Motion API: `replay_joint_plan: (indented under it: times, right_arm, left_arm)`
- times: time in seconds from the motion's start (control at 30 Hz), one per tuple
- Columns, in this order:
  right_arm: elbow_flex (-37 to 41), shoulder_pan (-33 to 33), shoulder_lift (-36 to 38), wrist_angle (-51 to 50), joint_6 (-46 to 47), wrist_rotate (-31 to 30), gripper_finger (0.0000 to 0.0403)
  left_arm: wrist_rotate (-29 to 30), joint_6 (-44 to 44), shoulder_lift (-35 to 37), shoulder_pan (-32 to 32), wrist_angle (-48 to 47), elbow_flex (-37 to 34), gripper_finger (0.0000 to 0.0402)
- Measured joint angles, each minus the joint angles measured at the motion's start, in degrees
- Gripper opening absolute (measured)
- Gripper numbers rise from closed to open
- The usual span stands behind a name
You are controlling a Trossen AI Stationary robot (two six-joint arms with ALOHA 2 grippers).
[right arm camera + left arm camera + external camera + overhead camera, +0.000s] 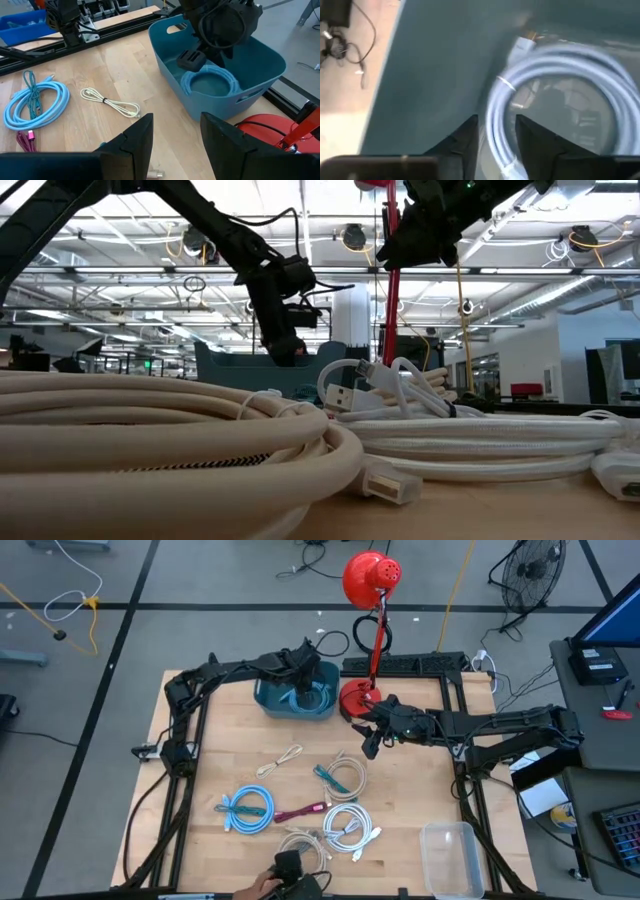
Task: Pick & Place USB Port
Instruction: Put the light brown charger cable into the transparent bin
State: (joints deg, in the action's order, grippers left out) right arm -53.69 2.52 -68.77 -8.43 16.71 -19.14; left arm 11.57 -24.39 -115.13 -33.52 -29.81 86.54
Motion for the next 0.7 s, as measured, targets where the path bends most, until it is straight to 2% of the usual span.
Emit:
replay_joint_plan:
  times: [0.13,0.3,0.53,0.7]
  right_arm:
    - [0.00,0.01,0.00,0.00,-0.01,-0.01,0.0155]
    - [0.00,0.01,0.00,-0.07,0.00,-0.02,0.0155]
    - [0.02,0.01,0.00,-1.67,0.00,-0.02,0.0155]
    - [0.02,0.00,0.00,-2.50,0.76,0.00,0.0155]
  left_arm:
    - [1.21,1.05,0.02,0.29,-1.99,1.73,0.0165]
    - [1.58,1.59,1.52,1.92,-6.00,5.71,0.0171]
    - [1.92,4.75,9.44,5.87,-13.95,9.23,0.0172]
    - [-5.91,13.17,17.36,11.18,-18.71,9.34,0.0172]
